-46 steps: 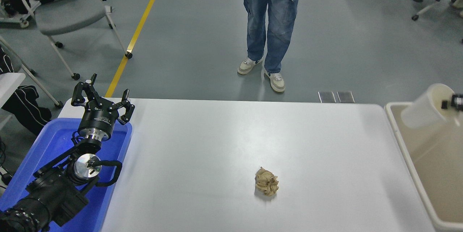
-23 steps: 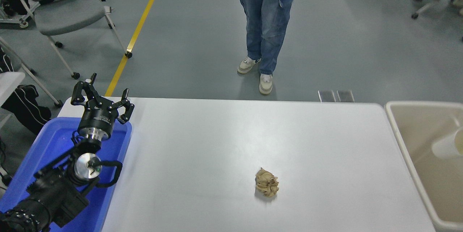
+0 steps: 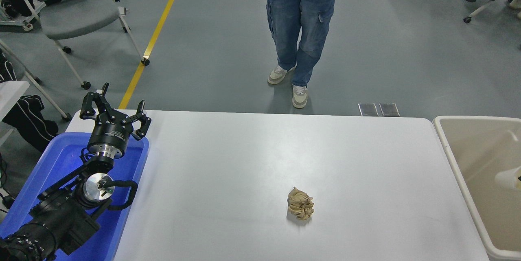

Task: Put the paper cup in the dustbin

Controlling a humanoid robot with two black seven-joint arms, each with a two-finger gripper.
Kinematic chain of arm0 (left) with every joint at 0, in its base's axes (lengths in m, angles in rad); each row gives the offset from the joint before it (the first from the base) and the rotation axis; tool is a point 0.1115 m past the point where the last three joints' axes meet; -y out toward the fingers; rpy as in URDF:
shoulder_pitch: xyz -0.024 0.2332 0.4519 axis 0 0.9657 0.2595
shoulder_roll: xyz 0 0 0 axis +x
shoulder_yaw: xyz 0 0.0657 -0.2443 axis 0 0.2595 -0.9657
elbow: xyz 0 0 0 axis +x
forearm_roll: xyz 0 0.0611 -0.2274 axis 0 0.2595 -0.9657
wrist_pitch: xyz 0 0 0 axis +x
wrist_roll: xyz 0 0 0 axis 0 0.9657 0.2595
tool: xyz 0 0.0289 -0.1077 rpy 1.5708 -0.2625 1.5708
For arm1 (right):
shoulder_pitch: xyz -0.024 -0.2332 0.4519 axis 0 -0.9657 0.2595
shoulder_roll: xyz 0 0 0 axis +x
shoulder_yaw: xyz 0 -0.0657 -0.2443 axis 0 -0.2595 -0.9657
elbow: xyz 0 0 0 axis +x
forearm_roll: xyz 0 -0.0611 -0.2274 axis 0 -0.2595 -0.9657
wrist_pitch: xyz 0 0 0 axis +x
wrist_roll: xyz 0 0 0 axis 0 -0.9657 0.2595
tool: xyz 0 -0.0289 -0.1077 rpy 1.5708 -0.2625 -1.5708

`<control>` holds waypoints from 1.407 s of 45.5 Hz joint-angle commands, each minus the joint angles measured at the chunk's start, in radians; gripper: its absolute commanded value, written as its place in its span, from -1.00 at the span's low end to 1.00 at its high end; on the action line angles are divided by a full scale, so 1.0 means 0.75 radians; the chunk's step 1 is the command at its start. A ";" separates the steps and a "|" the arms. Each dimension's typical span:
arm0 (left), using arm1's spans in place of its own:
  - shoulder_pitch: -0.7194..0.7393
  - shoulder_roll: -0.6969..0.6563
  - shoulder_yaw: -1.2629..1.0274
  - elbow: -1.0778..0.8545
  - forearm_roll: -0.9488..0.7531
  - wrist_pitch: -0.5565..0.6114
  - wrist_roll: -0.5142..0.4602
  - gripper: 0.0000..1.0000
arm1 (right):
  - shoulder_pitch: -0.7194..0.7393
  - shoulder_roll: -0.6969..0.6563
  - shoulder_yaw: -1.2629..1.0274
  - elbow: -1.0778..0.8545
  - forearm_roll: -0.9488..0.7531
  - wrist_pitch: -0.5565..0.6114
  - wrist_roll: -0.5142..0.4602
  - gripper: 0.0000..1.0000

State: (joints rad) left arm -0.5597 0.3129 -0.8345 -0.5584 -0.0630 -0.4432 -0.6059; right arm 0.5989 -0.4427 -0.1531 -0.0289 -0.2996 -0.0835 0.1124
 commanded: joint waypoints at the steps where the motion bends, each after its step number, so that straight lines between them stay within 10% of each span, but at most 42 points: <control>1: 0.000 0.000 0.000 0.000 0.000 0.000 0.000 1.00 | -0.034 0.063 0.057 -0.056 0.091 -0.032 -0.015 -1.00; 22: 0.000 0.000 0.000 0.000 0.000 0.000 0.000 1.00 | -0.034 0.077 0.085 -0.056 0.093 -0.038 -0.015 -1.00; 26: 0.000 0.000 0.000 0.000 0.000 0.000 0.000 1.00 | -0.034 0.077 0.085 -0.060 0.091 -0.040 -0.013 0.06; 40: 0.000 0.000 0.000 0.000 0.000 0.000 0.000 1.00 | -0.027 0.075 0.085 -0.070 0.097 -0.087 -0.013 0.95; 64: 0.000 0.000 0.000 0.000 0.000 0.000 0.000 1.00 | 0.042 0.067 0.096 -0.072 0.099 -0.089 -0.007 0.98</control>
State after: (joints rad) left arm -0.5599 0.3129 -0.8345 -0.5584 -0.0629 -0.4433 -0.6059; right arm 0.5990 -0.3854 -0.0936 -0.0835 -0.2269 -0.1663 0.1069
